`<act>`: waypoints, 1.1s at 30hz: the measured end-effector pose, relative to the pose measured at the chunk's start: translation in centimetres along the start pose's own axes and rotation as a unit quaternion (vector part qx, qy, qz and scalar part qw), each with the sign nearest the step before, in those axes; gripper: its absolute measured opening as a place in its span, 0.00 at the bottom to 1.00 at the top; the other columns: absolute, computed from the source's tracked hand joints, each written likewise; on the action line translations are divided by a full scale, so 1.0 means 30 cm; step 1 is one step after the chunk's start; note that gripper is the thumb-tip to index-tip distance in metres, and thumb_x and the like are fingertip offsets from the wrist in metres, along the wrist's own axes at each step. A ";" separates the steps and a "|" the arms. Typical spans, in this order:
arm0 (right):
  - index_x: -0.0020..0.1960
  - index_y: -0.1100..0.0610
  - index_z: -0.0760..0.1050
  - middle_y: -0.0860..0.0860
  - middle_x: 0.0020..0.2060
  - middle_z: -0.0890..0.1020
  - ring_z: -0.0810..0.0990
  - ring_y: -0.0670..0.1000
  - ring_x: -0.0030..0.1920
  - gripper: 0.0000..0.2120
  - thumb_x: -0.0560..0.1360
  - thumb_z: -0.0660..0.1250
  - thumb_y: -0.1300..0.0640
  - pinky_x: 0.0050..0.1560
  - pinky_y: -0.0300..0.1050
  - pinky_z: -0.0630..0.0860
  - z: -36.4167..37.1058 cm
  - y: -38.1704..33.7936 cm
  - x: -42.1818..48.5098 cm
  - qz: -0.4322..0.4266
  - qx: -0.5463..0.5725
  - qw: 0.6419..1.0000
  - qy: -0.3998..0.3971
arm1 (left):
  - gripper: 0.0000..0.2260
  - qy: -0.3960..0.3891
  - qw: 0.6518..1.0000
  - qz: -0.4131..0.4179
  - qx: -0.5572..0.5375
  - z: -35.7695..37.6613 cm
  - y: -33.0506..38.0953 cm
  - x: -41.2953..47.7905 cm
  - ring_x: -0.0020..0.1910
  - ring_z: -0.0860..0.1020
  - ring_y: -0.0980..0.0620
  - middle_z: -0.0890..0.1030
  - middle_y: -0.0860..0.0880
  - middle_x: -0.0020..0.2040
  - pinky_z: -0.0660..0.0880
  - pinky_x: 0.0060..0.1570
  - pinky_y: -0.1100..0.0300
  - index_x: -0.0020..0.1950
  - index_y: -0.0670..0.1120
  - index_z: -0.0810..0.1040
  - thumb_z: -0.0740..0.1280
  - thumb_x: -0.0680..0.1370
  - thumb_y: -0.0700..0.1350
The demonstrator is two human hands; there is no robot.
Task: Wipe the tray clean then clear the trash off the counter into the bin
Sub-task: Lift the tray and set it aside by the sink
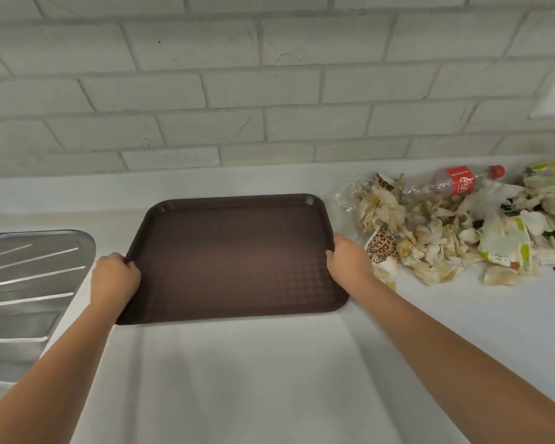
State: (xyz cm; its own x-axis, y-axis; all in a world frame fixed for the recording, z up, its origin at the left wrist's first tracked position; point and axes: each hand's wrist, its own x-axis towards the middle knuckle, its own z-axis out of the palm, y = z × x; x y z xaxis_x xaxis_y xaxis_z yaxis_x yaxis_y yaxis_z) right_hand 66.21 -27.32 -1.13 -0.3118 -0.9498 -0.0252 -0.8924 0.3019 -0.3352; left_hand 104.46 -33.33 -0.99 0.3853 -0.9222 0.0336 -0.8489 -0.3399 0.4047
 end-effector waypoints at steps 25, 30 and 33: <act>0.69 0.52 0.69 0.54 0.58 0.77 0.78 0.55 0.54 0.20 0.79 0.59 0.48 0.47 0.46 0.74 -0.327 0.421 -0.294 0.020 0.077 0.990 0.113 | 0.16 -0.013 0.930 0.367 -0.030 0.072 0.737 -0.642 0.59 0.69 0.39 0.74 0.40 0.56 0.70 0.55 0.46 0.61 0.43 0.78 0.68 0.75 0.47; 0.69 0.51 0.70 0.49 0.52 0.80 0.78 0.51 0.52 0.19 0.79 0.60 0.48 0.47 0.45 0.74 -0.455 0.735 -0.392 0.058 0.113 0.984 0.124 | 0.13 -0.043 0.902 0.419 -0.095 0.139 0.981 -0.934 0.61 0.67 0.43 0.75 0.44 0.57 0.67 0.58 0.52 0.60 0.46 0.79 0.67 0.76 0.47; 0.68 0.50 0.70 0.47 0.49 0.81 0.78 0.51 0.52 0.18 0.79 0.60 0.49 0.47 0.44 0.73 -0.525 0.930 -0.429 0.060 0.111 0.985 0.115 | 0.13 -0.043 0.900 0.419 -0.112 0.205 1.120 -1.087 0.62 0.69 0.43 0.76 0.43 0.57 0.66 0.60 0.54 0.59 0.45 0.80 0.68 0.76 0.47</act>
State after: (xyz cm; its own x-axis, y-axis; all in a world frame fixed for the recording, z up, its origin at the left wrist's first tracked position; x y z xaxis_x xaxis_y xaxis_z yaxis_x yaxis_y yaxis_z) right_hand 40.18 -5.39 4.67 -0.4991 -0.8569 0.1291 -0.7596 0.3610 -0.5409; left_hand 61.15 -15.81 5.88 -0.3937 -0.8518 0.3455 -0.7308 0.5181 0.4444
